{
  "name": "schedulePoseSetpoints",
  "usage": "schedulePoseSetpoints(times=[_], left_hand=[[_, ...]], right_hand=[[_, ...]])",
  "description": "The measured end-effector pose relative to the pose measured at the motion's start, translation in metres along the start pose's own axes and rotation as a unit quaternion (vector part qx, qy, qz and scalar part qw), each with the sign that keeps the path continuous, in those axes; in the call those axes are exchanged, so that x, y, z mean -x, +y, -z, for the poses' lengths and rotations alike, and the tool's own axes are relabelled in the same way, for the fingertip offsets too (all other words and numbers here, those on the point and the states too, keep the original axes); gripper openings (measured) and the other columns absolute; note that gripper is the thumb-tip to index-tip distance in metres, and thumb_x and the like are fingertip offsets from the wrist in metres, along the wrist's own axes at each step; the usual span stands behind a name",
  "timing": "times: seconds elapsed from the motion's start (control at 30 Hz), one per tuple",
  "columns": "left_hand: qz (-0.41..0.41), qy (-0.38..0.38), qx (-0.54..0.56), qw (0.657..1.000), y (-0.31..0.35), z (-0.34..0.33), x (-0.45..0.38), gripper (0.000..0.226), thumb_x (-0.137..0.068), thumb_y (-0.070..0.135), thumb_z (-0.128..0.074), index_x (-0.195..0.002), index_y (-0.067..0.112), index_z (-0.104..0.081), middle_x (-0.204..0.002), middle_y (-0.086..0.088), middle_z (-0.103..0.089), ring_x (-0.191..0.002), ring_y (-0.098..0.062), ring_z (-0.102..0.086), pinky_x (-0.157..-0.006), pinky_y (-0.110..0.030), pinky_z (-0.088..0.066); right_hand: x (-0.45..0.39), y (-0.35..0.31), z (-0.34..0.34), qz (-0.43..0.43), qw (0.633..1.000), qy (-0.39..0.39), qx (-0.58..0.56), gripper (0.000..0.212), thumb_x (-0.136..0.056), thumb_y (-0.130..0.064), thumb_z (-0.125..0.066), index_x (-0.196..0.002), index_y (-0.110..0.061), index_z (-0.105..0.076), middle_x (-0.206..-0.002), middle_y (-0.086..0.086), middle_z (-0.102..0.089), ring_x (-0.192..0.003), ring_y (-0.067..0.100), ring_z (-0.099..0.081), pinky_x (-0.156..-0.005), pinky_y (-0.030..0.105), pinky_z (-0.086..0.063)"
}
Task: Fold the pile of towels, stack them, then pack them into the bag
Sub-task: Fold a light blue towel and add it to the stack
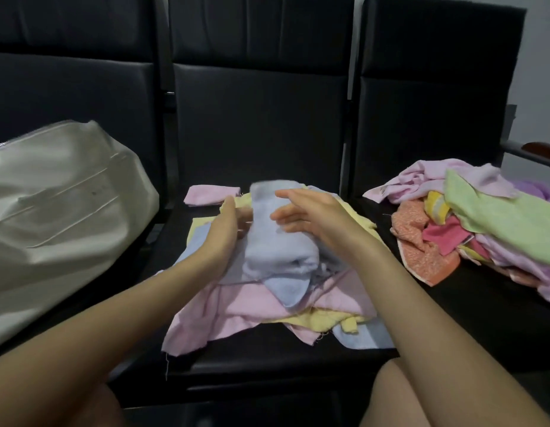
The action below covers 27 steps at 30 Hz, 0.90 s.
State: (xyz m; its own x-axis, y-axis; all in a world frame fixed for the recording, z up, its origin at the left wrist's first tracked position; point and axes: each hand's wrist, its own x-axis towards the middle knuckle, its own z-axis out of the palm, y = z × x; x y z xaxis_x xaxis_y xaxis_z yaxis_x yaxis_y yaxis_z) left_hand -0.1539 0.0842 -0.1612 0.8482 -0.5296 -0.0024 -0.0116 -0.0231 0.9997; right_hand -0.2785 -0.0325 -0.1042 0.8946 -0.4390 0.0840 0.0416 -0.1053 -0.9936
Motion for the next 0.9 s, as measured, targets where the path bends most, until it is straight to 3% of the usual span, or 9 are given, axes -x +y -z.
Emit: schedulePoseSetpoints(times=[0.1, 0.2, 0.33, 0.43, 0.5, 0.57, 0.67, 0.8, 0.9], left_hand=[[0.054, -0.04, 0.083, 0.994, 0.007, -0.004, -0.003, 0.051, -0.098, 0.052, -0.038, -0.094, 0.014, -0.072, -0.077, 0.0, -0.073, -0.064, -0.013, -0.066, -0.066, -0.025, -0.048], [0.06, -0.072, 0.041, 0.995, 0.01, -0.013, -0.002, 0.034, -0.091, 0.043, -0.06, -0.105, 0.012, -0.067, -0.097, -0.006, -0.072, -0.084, -0.019, -0.068, -0.072, -0.026, -0.054], [-0.026, -0.062, -0.031, 0.997, 0.016, -0.022, 0.001, 0.025, -0.096, 0.011, -0.051, -0.12, 0.017, -0.055, -0.101, 0.004, -0.065, -0.095, -0.014, -0.063, -0.075, -0.022, -0.053], [-0.052, -0.02, -0.065, 0.996, 0.015, -0.017, -0.003, 0.04, -0.096, 0.01, -0.042, -0.133, 0.021, -0.048, -0.116, 0.0, -0.062, -0.108, -0.018, -0.059, -0.093, -0.033, -0.049], [-0.08, -0.003, -0.13, 0.988, 0.01, -0.01, -0.005, 0.046, -0.096, 0.013, -0.041, -0.141, 0.023, -0.041, -0.125, -0.001, -0.059, -0.114, -0.019, -0.056, -0.101, -0.039, -0.045], [-0.123, 0.004, -0.236, 0.964, 0.0, -0.001, -0.001, 0.05, -0.098, 0.022, -0.04, -0.145, 0.032, -0.031, -0.116, 0.003, -0.064, -0.104, -0.017, -0.06, -0.095, -0.039, -0.047], [-0.183, 0.027, -0.395, 0.9, -0.015, 0.011, 0.001, 0.048, -0.095, 0.041, -0.036, -0.139, 0.051, -0.021, -0.074, 0.014, -0.066, -0.069, -0.01, -0.063, -0.068, -0.036, -0.051], [-0.123, 0.028, -0.343, 0.931, -0.022, 0.016, -0.002, 0.044, -0.088, 0.053, -0.034, -0.132, 0.055, -0.031, -0.089, 0.01, -0.071, -0.085, -0.013, -0.066, -0.081, -0.041, -0.054], [-0.085, 0.026, -0.293, 0.952, -0.018, 0.015, 0.001, 0.047, -0.083, 0.056, -0.037, -0.13, 0.055, -0.035, -0.095, 0.01, -0.071, -0.093, -0.014, -0.065, -0.088, -0.042, -0.052]], right_hand=[[-0.007, 0.011, 0.003, 0.044, 0.998, 0.051, 0.0, 0.02, -0.097, -0.011, -0.051, -0.095, -0.015, -0.07, -0.075, 0.001, -0.07, -0.076, 0.012, -0.066, -0.072, 0.025, -0.054], [-0.012, 0.025, 0.01, 0.082, 0.982, 0.148, 0.081, 0.02, -0.092, -0.004, -0.055, -0.092, -0.016, -0.071, -0.078, -0.005, -0.067, -0.071, 0.003, -0.061, -0.074, 0.021, -0.051], [-0.013, 0.031, 0.014, 0.103, 0.96, 0.218, 0.142, 0.018, -0.091, -0.009, -0.057, -0.105, -0.016, -0.065, -0.091, -0.006, -0.062, -0.081, 0.004, -0.057, -0.07, 0.013, -0.045], [-0.012, 0.033, 0.01, 0.038, 0.966, 0.191, 0.172, 0.024, -0.088, -0.025, -0.066, -0.109, -0.021, -0.056, -0.085, -0.008, -0.057, -0.075, 0.007, -0.056, -0.07, 0.023, -0.046], [-0.01, 0.036, 0.006, 0.003, 0.957, 0.146, 0.249, 0.025, -0.086, -0.037, -0.069, -0.096, -0.019, -0.056, -0.075, -0.008, -0.058, -0.069, 0.008, -0.057, -0.064, 0.025, -0.045], [-0.007, 0.038, 0.001, -0.002, 0.944, 0.12, 0.306, 0.031, -0.085, -0.043, -0.068, -0.076, -0.02, -0.049, -0.063, -0.01, -0.052, -0.058, 0.006, -0.05, -0.052, 0.02, -0.034], [-0.006, 0.041, -0.006, 0.013, 0.928, 0.131, 0.35, 0.038, -0.084, -0.05, -0.065, -0.072, -0.023, -0.042, -0.056, -0.01, -0.045, -0.052, 0.006, -0.044, -0.046, 0.018, -0.029], [-0.01, 0.045, -0.015, 0.038, 0.905, 0.143, 0.399, 0.038, -0.085, -0.055, -0.061, -0.098, -0.022, -0.05, -0.07, -0.012, -0.053, -0.063, 0.004, -0.05, -0.054, 0.023, -0.035], [-0.013, 0.044, -0.02, 0.059, 0.92, 0.148, 0.359, 0.029, -0.086, -0.045, -0.063, -0.086, -0.019, -0.05, -0.07, -0.009, -0.055, -0.064, 0.01, -0.052, -0.058, 0.028, -0.041]])
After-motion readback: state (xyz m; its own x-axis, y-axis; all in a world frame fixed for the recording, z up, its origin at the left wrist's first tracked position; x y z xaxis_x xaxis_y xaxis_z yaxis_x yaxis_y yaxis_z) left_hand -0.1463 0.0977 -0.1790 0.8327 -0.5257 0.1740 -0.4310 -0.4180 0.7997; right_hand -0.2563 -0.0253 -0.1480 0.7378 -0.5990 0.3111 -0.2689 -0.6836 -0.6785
